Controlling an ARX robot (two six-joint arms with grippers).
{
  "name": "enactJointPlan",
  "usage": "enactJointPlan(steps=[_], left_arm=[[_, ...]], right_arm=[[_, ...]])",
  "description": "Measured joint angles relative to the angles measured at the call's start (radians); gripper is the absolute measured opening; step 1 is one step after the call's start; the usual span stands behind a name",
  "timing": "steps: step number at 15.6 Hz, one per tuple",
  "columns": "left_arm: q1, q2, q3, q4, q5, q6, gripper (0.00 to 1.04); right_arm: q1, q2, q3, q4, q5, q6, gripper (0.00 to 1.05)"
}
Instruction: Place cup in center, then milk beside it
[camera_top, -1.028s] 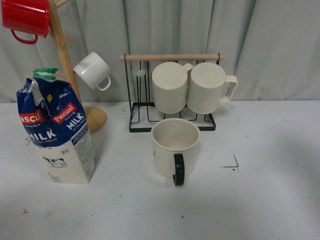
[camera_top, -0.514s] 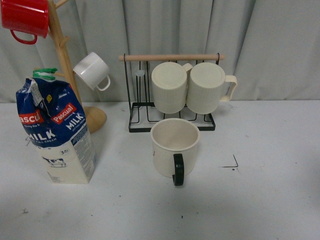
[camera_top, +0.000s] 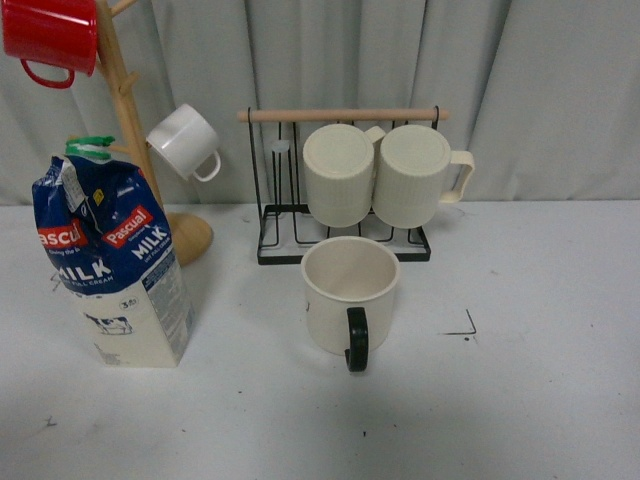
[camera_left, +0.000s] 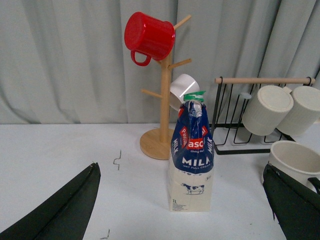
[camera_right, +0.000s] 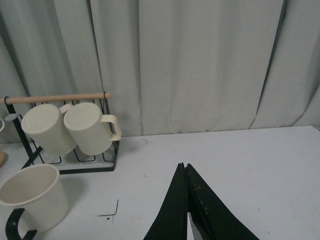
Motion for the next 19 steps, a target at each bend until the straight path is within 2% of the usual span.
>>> enactJointPlan(steps=[11, 19], left_arm=[[0.000, 0.000, 0.000, 0.000, 0.000, 0.000, 0.98], [0.000, 0.000, 0.000, 0.000, 0.000, 0.000, 0.98]], right_arm=[[0.000, -0.379, -0.014, -0.374, 0.000, 0.000, 0.02], [0.000, -0.517, -0.014, -0.511, 0.000, 0.000, 0.02]])
